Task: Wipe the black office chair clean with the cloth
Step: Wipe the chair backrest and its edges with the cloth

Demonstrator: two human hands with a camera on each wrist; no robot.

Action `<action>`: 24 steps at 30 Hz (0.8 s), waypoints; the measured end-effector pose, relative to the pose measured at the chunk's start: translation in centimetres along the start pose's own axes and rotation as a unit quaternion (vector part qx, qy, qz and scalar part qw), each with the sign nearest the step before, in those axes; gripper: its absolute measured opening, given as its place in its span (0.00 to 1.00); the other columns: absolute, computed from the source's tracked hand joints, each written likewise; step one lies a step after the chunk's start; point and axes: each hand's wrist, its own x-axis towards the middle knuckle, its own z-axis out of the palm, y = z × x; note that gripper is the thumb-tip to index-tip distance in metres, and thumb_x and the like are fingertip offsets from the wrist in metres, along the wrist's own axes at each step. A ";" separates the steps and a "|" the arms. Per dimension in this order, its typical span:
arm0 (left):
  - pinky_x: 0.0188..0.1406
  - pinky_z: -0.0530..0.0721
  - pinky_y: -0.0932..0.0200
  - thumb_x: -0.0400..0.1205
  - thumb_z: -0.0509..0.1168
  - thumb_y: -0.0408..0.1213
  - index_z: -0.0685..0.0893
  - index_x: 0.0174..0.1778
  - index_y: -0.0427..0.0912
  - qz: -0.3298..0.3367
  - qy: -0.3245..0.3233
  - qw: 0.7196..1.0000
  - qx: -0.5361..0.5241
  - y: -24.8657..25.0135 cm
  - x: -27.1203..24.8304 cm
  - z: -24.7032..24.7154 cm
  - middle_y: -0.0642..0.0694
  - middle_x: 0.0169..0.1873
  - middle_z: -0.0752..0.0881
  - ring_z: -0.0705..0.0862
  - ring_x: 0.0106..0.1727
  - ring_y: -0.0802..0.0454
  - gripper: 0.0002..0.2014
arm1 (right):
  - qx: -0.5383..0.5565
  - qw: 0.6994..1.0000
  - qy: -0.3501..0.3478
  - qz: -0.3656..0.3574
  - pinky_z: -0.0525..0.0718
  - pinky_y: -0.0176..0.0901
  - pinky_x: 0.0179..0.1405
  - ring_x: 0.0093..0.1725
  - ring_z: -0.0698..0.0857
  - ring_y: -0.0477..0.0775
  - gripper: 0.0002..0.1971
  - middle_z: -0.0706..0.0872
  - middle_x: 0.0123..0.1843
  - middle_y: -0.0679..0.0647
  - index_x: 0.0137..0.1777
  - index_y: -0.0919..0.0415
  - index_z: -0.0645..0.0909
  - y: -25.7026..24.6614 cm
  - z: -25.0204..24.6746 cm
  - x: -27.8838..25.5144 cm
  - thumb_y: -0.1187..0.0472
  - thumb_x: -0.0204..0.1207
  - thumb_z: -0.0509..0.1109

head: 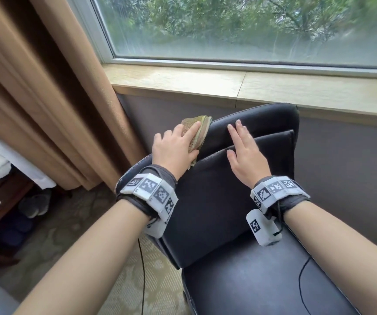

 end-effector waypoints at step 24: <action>0.77 0.57 0.51 0.86 0.54 0.34 0.46 0.83 0.47 0.114 -0.031 0.993 -0.016 -1.1 0.1 -0.3 0.45 0.82 0.54 0.55 0.81 0.45 0.31 | -0.037 0.999 0.000 0.033 0.59 0.43 0.75 0.83 0.44 0.51 0.35 0.41 0.84 0.49 0.83 0.52 0.45 0.3 0.4 -0.2 0.57 0.81 0.60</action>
